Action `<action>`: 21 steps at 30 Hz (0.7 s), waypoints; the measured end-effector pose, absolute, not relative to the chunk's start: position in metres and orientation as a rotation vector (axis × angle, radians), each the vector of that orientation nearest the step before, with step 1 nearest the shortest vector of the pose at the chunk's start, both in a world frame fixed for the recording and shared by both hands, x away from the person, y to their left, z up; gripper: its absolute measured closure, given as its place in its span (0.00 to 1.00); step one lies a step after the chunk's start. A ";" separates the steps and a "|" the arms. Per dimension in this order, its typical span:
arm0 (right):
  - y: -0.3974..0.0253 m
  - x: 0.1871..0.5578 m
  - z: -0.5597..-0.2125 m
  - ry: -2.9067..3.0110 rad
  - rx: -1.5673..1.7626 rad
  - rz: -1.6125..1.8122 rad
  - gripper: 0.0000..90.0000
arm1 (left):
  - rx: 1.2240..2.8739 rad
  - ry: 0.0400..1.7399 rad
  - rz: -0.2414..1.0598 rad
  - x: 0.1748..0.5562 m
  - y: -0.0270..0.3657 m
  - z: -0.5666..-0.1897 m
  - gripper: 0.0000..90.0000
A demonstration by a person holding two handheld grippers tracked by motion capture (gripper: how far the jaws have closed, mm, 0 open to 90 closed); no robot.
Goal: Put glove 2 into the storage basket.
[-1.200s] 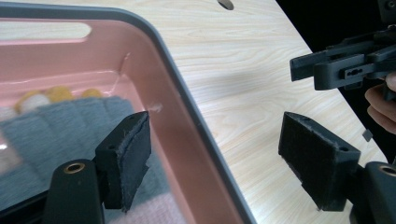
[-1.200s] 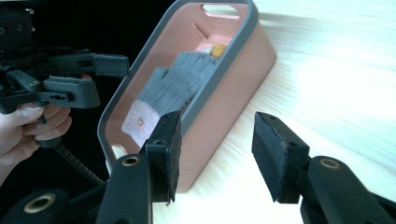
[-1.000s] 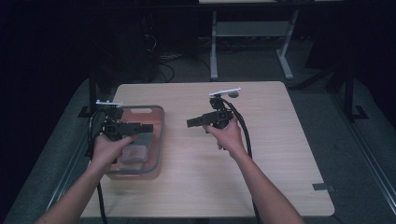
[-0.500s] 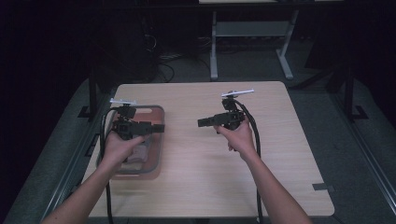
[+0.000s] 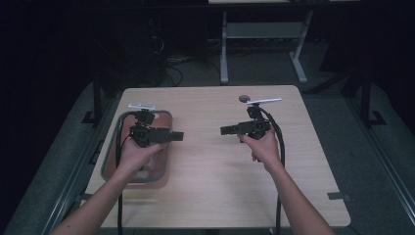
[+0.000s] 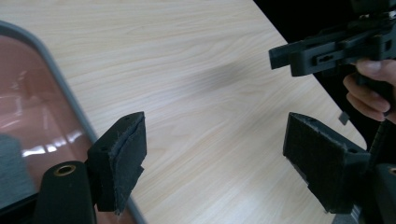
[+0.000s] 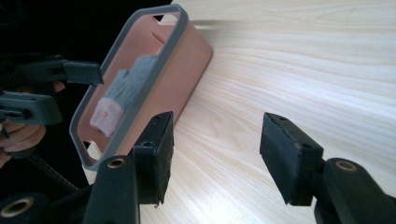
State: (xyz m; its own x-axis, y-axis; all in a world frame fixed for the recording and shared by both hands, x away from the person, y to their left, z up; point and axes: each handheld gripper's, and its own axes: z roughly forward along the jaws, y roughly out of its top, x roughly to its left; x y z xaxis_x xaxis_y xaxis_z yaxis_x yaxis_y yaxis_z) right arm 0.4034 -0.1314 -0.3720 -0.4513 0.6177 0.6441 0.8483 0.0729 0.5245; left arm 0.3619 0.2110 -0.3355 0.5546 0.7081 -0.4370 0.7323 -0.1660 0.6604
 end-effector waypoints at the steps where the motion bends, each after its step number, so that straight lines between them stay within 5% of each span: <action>1: -0.133 0.403 -0.373 -2.101 -1.485 -1.312 0.49 | 1.898 1.168 -0.035 0.362 0.209 -0.336 0.24; 21: -0.177 0.386 -0.392 -2.076 -1.597 -1.278 0.46 | 1.972 1.057 -0.091 0.354 0.159 -0.343 0.24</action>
State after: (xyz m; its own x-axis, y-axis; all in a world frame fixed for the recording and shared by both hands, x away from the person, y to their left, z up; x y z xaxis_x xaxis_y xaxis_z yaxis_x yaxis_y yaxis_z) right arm 0.3861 -0.1769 -0.3920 -0.3815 0.6720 0.6347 0.8694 0.0276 0.4933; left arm 0.3541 0.1594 -0.3428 0.6366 0.6414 -0.4282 0.7050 -0.2589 0.6603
